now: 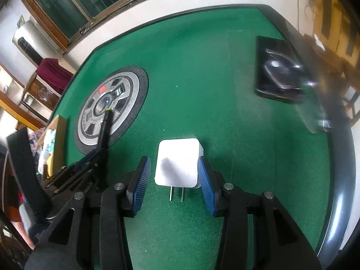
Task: Organize objects
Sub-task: 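Grasp the yellow-capped black marker with the left gripper while the right gripper grasps the white charger plug, then lift the marker and white charger plug off the table with both grippers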
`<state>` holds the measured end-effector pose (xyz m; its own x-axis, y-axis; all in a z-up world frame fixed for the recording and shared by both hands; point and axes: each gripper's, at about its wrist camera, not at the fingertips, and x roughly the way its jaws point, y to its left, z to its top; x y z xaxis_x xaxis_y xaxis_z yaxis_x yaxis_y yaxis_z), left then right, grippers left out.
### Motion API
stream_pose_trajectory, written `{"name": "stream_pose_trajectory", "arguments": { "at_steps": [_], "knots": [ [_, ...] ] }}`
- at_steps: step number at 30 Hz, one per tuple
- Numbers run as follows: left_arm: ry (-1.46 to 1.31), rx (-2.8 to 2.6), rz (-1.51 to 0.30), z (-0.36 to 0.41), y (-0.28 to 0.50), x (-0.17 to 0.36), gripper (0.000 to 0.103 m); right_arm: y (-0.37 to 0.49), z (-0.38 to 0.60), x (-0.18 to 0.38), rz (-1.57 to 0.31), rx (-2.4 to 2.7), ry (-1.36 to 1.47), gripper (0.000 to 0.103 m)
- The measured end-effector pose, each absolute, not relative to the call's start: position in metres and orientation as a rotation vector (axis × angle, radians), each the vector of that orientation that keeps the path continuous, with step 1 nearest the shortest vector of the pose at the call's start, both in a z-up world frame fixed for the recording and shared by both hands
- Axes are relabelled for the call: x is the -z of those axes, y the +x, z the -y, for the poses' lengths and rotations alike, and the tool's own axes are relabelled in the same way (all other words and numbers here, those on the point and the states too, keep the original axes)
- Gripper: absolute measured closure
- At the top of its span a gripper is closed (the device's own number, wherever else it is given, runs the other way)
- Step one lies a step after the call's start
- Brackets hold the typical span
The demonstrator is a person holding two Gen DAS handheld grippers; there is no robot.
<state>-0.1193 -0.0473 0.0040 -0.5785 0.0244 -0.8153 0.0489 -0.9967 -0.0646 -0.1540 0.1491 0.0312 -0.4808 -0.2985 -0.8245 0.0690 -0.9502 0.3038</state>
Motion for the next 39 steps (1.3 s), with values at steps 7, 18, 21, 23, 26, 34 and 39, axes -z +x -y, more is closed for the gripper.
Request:
{"name": "stream_pose_trajectory", "arguments": {
  "at_steps": [7,18,21,23,26,34,39],
  "knots": [
    [1.405,2.786,-0.121,0.051,-0.121,-0.004,0.091,-0.151,-0.138,-0.03,0.163,2.592,1.479,0.059],
    [1.353,2.774,-0.038,0.048,-0.131,0.002,0.092,-0.152,-0.143,-0.028,0.213,2.585,1.48,0.053],
    [1.346,2.767,-0.044,0.05,-0.134,0.003,0.092,-0.151,-0.135,-0.03,0.161,2.592,1.462,0.053],
    [1.339,2.764,-0.035,0.049,-0.134,0.003,0.091,-0.153,-0.133,-0.022,0.151,2.585,1.502,0.053],
    [1.328,2.76,-0.016,0.047,-0.134,0.004,0.091,-0.157,-0.131,-0.014,0.112,2.597,1.524,0.053],
    [1.315,2.763,-0.011,0.046,-0.135,0.006,0.091,-0.153,-0.124,-0.012,0.0,2.652,1.519,0.058],
    [1.314,2.763,-0.011,0.045,-0.133,0.006,0.091,-0.148,-0.119,-0.009,-0.058,2.729,1.456,0.056]
  ]
}}
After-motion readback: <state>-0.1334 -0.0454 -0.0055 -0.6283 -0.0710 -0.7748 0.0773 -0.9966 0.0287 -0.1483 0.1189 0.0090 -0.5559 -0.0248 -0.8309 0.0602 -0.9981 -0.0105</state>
